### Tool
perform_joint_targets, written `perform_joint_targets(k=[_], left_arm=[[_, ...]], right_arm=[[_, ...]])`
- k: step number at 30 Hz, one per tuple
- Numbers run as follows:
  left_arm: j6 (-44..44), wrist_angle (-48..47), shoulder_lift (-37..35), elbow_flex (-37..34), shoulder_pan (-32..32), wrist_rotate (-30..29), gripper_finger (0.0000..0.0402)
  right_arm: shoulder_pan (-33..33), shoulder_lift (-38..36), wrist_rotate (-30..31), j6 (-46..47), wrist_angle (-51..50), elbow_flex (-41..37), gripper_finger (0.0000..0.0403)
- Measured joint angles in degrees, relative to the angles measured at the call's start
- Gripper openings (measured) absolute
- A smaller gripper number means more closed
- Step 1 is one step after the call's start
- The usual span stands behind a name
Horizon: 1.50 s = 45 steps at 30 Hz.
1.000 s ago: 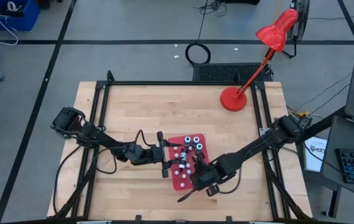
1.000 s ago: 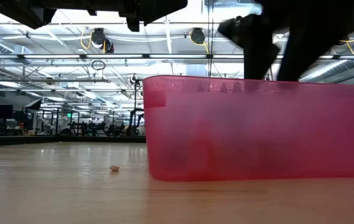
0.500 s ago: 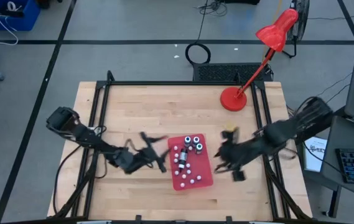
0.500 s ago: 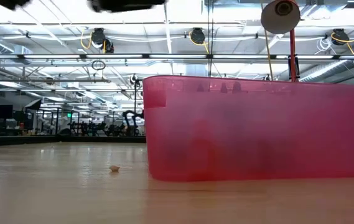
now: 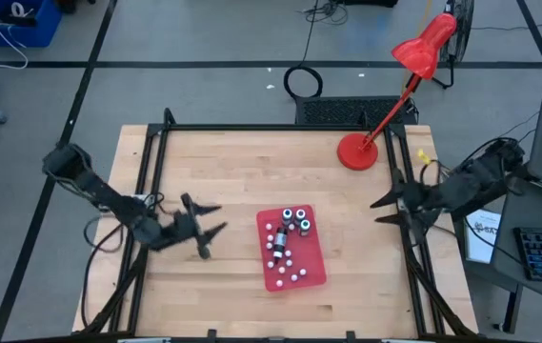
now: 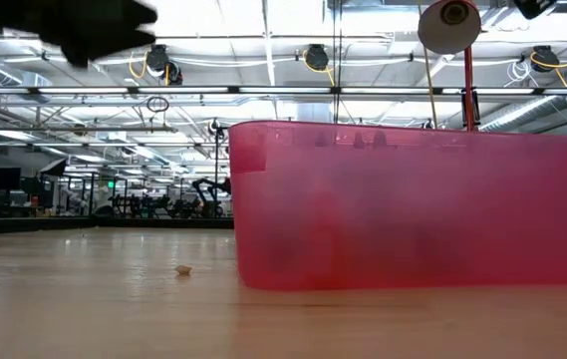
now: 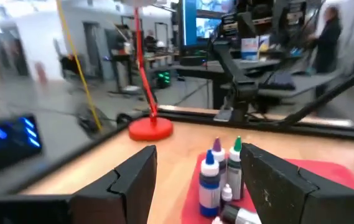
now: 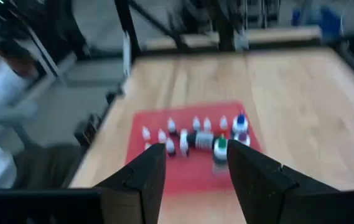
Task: Pick & Place food coloring
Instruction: Return to Home Position
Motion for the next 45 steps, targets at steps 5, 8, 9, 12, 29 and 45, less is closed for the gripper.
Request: perform_joint_targets(k=[5,8,9,12,29,45], left_arm=[[-9.4,-0.5,-11.5,-11.0,9.0,15.2,0.0232],[-13.1,-3.0,-15.0,-13.6,15.1,22.4,0.0232],[-14.3,-4.2,-15.7,-14.1,16.9,24.4,0.0232],[-15.8,-8.1,-17.2,-14.3,21.4,28.1,0.0232],[-15.6,-40.3,-47.0,-14.2,23.1,28.7,0.0232],[-15.7,-58.5,-65.8,-14.0,21.6,29.2,0.0232]], right_arm=[[0.0,-8.9,0.6,-5.5,3.5,-5.2,0.0164],[-0.2,-12.2,2.1,-7.9,4.5,-7.6,0.0163],[-0.2,-13.3,2.4,-8.8,5.0,-8.3,0.0163],[-0.2,-16.5,5.3,-10.1,5.2,-10.2,0.0160],[-0.2,-30.0,6.2,-12.2,7.9,-16.5,0.0163],[-0.2,-30.1,3.0,-24.6,43.2,-39.7,0.0160]])
